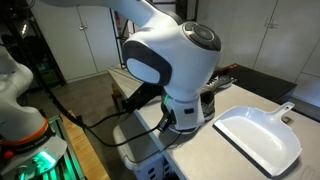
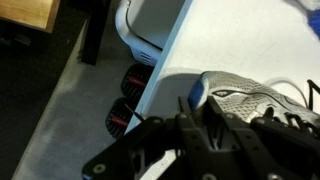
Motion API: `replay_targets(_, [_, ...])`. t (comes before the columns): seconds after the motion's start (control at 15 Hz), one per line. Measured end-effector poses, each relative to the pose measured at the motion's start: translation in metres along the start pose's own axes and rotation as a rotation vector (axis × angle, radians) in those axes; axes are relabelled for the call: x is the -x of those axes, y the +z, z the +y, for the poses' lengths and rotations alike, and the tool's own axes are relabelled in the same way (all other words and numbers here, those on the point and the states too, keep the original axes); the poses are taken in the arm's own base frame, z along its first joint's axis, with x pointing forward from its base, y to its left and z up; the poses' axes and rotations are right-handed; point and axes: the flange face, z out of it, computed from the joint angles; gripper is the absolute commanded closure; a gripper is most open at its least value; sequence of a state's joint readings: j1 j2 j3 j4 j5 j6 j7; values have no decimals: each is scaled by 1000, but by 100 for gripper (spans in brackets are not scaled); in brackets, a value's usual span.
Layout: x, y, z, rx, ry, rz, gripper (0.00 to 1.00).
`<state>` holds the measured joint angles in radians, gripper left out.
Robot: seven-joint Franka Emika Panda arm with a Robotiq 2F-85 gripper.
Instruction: Move the shoe on the right forward
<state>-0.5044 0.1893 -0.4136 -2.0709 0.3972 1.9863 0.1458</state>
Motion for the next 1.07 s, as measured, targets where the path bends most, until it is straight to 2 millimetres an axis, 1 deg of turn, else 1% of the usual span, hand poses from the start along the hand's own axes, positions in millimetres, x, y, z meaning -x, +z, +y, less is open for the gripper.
replay_targets(0.07, [0, 0, 0, 1, -12, -1, 42])
replay_targets(0.27, [1, 1, -2, 13, -51, 1, 17])
replay_targets(0.4, [1, -3, -2, 46, -79, 12, 4])
replay_targets(0.47, [2, -7, -2, 62, -97, 21, 0])
replay_targets(0.6, [5, -20, -6, 88, -159, 56, 0])
replay_targets(0.73, [12, -37, -14, 114, -245, 102, 0])
replay_targets(0.87, [24, -54, -27, 141, -342, 135, 0])
replay_targets(1.07, [45, -73, -52, 172, -496, 173, 0])
